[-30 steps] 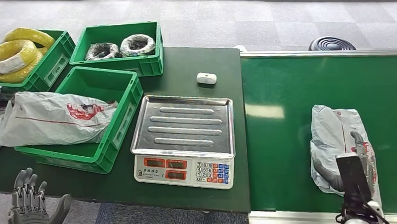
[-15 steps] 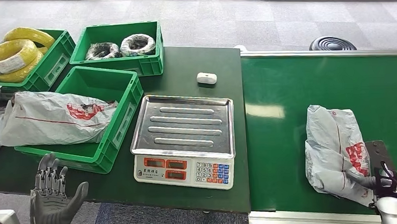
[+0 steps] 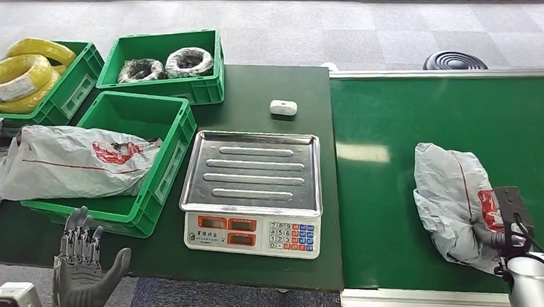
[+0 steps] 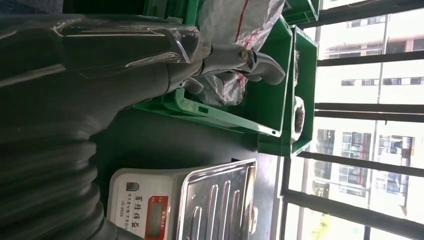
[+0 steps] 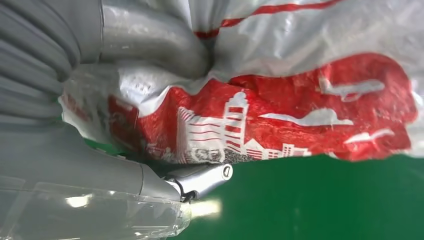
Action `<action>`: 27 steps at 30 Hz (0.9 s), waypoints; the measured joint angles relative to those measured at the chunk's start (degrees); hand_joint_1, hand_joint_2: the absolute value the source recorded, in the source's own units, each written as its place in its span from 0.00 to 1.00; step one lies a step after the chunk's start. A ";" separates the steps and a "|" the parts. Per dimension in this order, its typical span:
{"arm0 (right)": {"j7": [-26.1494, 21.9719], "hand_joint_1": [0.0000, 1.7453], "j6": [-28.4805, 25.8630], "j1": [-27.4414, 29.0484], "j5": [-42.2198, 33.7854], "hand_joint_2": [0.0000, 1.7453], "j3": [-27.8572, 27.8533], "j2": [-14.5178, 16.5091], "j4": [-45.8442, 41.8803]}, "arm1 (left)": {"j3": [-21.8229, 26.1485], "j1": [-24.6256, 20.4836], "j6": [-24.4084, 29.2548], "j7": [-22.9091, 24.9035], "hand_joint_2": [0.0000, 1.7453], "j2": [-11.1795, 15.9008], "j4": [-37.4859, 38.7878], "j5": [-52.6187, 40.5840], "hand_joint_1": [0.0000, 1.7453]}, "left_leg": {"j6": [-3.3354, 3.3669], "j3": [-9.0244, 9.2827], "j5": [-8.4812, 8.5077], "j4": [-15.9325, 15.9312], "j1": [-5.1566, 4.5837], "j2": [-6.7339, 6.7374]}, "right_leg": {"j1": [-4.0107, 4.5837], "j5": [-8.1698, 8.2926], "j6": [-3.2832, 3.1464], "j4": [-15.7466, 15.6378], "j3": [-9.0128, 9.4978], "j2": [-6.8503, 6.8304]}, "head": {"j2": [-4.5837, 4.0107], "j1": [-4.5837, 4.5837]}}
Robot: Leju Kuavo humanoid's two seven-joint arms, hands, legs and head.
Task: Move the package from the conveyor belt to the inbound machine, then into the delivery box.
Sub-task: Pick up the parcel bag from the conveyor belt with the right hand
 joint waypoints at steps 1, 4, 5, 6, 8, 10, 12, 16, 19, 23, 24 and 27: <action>-0.92 1.00 -0.73 -0.31 -0.41 1.00 -0.35 0.37 0.17 | -0.26 -0.09 0.06 -0.03 1.00 0.00 0.05 -0.09 0.00 | 0.01 -0.01 0.01 0.00 0.00 -0.04 | 0.00 0.00 0.00 0.00 0.00 -0.02 | 0.00 0.01; -2.99 1.00 -1.86 -0.73 -2.06 1.00 -1.71 1.35 0.14 | -0.79 -0.45 0.13 -0.04 1.00 -0.01 0.17 -0.39 0.00 | 0.01 -0.04 0.03 0.00 0.01 -0.12 | 0.01 0.00 0.00 0.01 -0.02 -0.05 | 0.00 0.00; -3.53 1.00 -1.97 -0.70 -2.88 1.00 -2.24 1.64 -0.08 | -0.90 -0.58 0.09 -0.04 1.00 -0.02 0.20 -0.48 0.00 | 0.01 -0.06 0.03 0.00 0.01 -0.13 | 0.01 0.00 0.00 0.02 -0.03 -0.05 | 0.00 0.00; -4.08 1.00 -2.04 -0.65 -3.83 1.00 -2.85 1.93 -0.43 | -1.00 -0.74 0.04 -0.03 1.00 -0.02 0.24 -0.59 0.00 | 0.01 -0.08 0.03 0.00 0.01 -0.13 | 0.01 0.00 0.00 0.02 -0.06 -0.05 | 0.00 0.00; -5.48 1.00 -2.56 -0.56 -5.49 1.00 -4.20 2.49 -1.53 | -1.17 -1.10 -0.07 -0.03 1.00 -0.02 0.43 -0.76 0.00 | 0.01 -0.14 0.03 0.00 0.01 -0.13 | 0.01 0.00 0.00 0.02 -0.09 -0.05 | 0.00 0.00; -7.31 1.00 -4.22 -0.63 -5.97 1.00 -5.37 2.96 -3.04 | -1.23 -1.38 -0.09 -0.05 1.00 -0.02 0.68 -0.83 0.00 | 0.01 -0.18 0.03 0.00 0.00 -0.13 | 0.01 0.00 0.00 0.03 -0.11 -0.06 | 0.00 0.00; -9.01 1.00 -6.64 -1.01 -5.49 1.00 -6.13 3.30 -4.77 | -1.27 -1.52 -0.07 -0.18 1.00 -0.01 0.94 -0.83 0.00 | 0.02 -0.22 0.03 0.00 0.00 -0.13 | 0.00 0.00 0.01 0.03 -0.12 -0.06 | 0.00 0.00; -11.23 1.00 -12.68 -2.82 -3.17 1.00 -6.53 4.32 -11.12 | -1.67 -2.35 0.70 -0.62 1.00 0.15 1.28 -0.84 0.00 | 0.02 -0.27 0.06 0.00 -0.04 -0.10 | -0.05 0.03 0.00 0.04 -0.19 -0.05 | 0.00 -0.02; -11.15 1.00 -15.00 -4.83 -2.39 1.00 -6.28 4.79 -15.85 | -2.00 -2.85 1.13 -0.75 1.00 0.37 1.33 -0.85 0.00 | 0.01 -0.19 0.09 0.00 -0.03 -0.11 | -0.03 0.03 -0.01 0.05 -0.19 -0.05 | 0.00 -0.01; -13.73 1.00 -16.23 -6.62 -0.95 1.00 -4.82 5.40 -19.85 | -2.13 -3.29 1.63 -1.26 1.00 0.63 1.38 -0.81 0.00 | 0.01 -0.32 0.10 0.00 -0.03 -0.11 | -0.02 0.04 0.00 0.09 -0.20 -0.09 | 0.00 -0.01; -14.53 1.00 -16.59 -7.48 0.19 1.00 -3.84 5.62 -20.69 | -2.13 -3.52 1.84 -1.42 1.00 0.70 1.39 -0.80 0.00 | 0.01 -0.36 0.11 -0.01 -0.03 -0.08 | -0.03 0.05 0.00 0.10 -0.22 -0.07 | 0.00 -0.01; -15.38 1.00 -13.87 -12.62 5.26 1.00 1.88 6.08 -22.11 | -2.13 -4.78 2.17 -1.97 1.00 0.91 1.40 -0.79 0.00 | -0.01 -0.38 0.13 -0.01 -0.04 0.15 | -0.03 0.12 -0.06 0.14 -0.28 0.11 | 0.00 0.00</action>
